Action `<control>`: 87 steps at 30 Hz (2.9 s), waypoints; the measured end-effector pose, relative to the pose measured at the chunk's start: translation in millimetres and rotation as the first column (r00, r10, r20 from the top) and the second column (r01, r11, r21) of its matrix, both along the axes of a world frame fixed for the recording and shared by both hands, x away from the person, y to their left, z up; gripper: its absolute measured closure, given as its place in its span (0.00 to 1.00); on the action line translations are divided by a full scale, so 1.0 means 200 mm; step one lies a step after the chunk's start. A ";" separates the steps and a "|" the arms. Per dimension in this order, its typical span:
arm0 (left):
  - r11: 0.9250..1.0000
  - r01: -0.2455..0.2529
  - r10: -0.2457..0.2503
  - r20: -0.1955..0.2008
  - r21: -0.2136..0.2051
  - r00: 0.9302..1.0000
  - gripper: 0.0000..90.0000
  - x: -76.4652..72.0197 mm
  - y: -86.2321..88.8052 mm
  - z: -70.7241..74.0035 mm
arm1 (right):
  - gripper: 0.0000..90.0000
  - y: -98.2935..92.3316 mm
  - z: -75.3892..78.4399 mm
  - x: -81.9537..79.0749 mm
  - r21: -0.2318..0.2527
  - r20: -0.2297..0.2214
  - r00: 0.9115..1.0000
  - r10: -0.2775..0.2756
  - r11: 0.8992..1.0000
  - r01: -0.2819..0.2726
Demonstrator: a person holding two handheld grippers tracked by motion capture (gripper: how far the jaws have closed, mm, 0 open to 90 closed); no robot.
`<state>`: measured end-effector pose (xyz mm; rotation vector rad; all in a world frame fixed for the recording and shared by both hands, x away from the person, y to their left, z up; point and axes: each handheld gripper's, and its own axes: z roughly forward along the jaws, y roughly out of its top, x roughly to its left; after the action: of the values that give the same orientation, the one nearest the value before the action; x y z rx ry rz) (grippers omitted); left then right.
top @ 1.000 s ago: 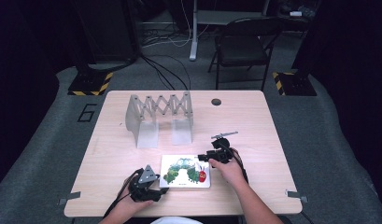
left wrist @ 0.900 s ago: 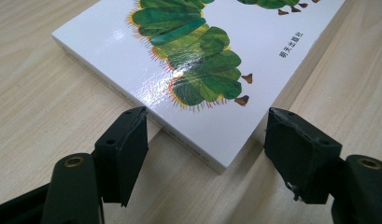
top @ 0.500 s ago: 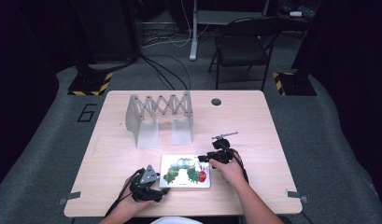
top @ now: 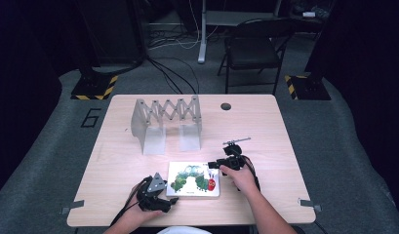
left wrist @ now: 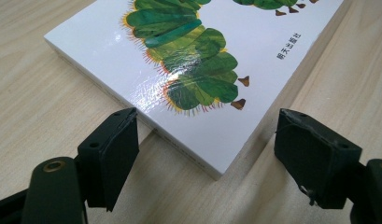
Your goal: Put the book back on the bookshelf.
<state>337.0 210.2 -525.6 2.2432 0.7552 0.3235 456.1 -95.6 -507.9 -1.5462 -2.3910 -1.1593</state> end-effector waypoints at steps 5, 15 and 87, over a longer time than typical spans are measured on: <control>1.000 0.000 0.000 -0.006 0.004 1.000 0.25 0.00 0.00 0.00 | 0.54 0.00 0.01 0.00 0.010 -0.014 1.000 -0.006 1.000 0.006; 1.000 -0.013 0.013 -0.010 0.006 1.000 0.24 -0.01 -0.01 0.00 | 0.54 -0.01 0.00 0.00 0.023 -0.029 0.999 -0.028 0.999 0.028; 0.993 -0.112 0.113 -0.009 0.022 0.994 0.03 -0.01 -0.04 -0.02 | 0.57 0.01 0.15 -0.10 0.075 0.035 0.999 -0.004 0.997 0.002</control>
<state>334.8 201.8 -529.4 2.2287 0.8895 0.3766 436.9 -93.3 -478.7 -1.5199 -2.3386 -1.2716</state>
